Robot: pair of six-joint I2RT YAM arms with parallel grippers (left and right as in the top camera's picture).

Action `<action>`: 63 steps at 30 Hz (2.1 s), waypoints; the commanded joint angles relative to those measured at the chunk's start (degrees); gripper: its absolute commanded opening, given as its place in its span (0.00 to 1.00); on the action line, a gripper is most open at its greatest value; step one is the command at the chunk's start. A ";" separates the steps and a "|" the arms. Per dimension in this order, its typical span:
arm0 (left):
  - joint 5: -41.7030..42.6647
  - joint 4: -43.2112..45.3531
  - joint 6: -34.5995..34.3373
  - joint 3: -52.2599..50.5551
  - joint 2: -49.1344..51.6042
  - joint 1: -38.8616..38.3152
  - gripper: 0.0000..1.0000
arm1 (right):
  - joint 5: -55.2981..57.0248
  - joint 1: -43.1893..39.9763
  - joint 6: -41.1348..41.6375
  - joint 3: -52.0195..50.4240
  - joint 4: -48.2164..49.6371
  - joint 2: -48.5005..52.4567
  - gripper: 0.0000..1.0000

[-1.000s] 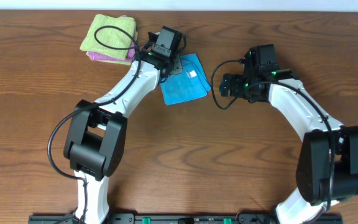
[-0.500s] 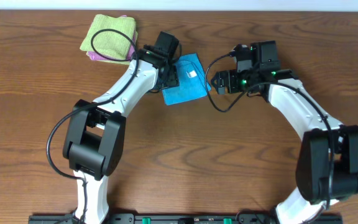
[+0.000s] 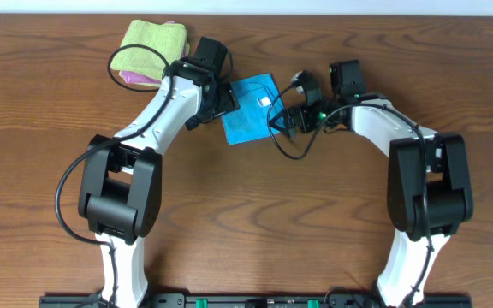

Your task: Fold the cloth

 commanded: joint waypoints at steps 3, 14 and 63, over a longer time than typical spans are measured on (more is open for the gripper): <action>0.61 -0.04 -1.11 1.40 0.26 -0.22 0.86 | 0.35 3.10 -2.25 2.56 0.31 1.01 0.99; -0.07 -0.35 -1.73 1.40 0.46 -0.20 0.90 | 12.72 7.17 -6.32 2.56 3.93 3.54 0.98; 7.91 11.10 43.56 14.51 4.04 -1.16 0.96 | 45.27 -4.37 31.87 4.68 -30.36 -34.42 0.99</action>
